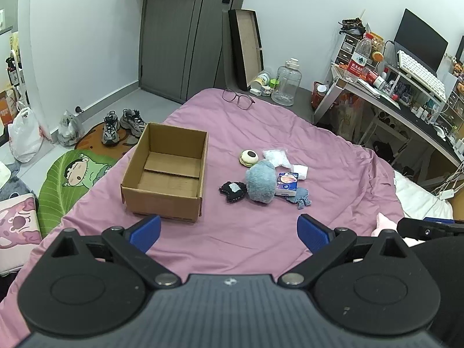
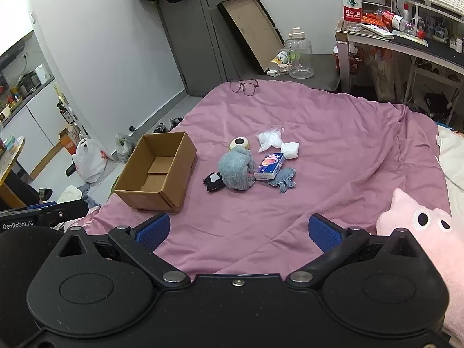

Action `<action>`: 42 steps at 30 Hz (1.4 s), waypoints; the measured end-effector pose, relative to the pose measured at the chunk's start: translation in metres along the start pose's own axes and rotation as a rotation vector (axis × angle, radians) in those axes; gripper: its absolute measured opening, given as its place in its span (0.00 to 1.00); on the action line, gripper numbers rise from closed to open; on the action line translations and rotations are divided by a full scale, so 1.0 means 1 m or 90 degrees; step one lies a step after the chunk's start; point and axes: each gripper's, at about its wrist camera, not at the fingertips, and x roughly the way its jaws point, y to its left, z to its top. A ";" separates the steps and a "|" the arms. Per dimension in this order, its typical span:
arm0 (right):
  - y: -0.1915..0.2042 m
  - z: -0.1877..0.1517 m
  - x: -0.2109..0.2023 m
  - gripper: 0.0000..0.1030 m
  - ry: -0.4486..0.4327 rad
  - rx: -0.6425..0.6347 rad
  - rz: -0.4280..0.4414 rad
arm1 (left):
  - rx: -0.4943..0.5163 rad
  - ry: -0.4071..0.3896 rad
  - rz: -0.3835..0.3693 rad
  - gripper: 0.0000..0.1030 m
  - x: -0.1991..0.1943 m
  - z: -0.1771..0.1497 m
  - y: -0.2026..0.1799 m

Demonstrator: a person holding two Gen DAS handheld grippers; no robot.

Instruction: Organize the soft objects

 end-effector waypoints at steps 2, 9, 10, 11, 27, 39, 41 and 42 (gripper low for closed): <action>0.003 0.003 -0.002 1.00 -0.002 -0.005 -0.005 | 0.000 0.000 0.000 0.97 0.000 0.000 0.000; 0.005 0.002 -0.002 1.00 -0.005 -0.011 -0.011 | 0.000 0.000 -0.001 0.97 -0.001 0.000 0.000; 0.006 0.002 -0.002 1.00 -0.004 -0.011 -0.011 | 0.000 0.000 -0.001 0.97 -0.001 0.000 0.000; 0.006 0.003 -0.002 1.00 -0.004 -0.011 -0.011 | 0.000 0.000 0.000 0.97 0.000 0.000 0.000; 0.006 0.004 0.000 1.00 0.002 -0.015 0.001 | 0.000 -0.001 -0.001 0.97 0.000 -0.001 0.000; 0.007 0.006 0.000 1.00 0.004 -0.019 0.002 | 0.000 -0.001 -0.002 0.97 -0.001 -0.001 0.001; 0.007 0.006 0.000 1.00 0.003 -0.021 0.001 | 0.000 -0.001 -0.002 0.97 -0.001 -0.001 0.001; 0.007 0.006 0.000 1.00 0.002 -0.023 0.000 | 0.000 -0.001 -0.001 0.97 -0.001 -0.001 0.001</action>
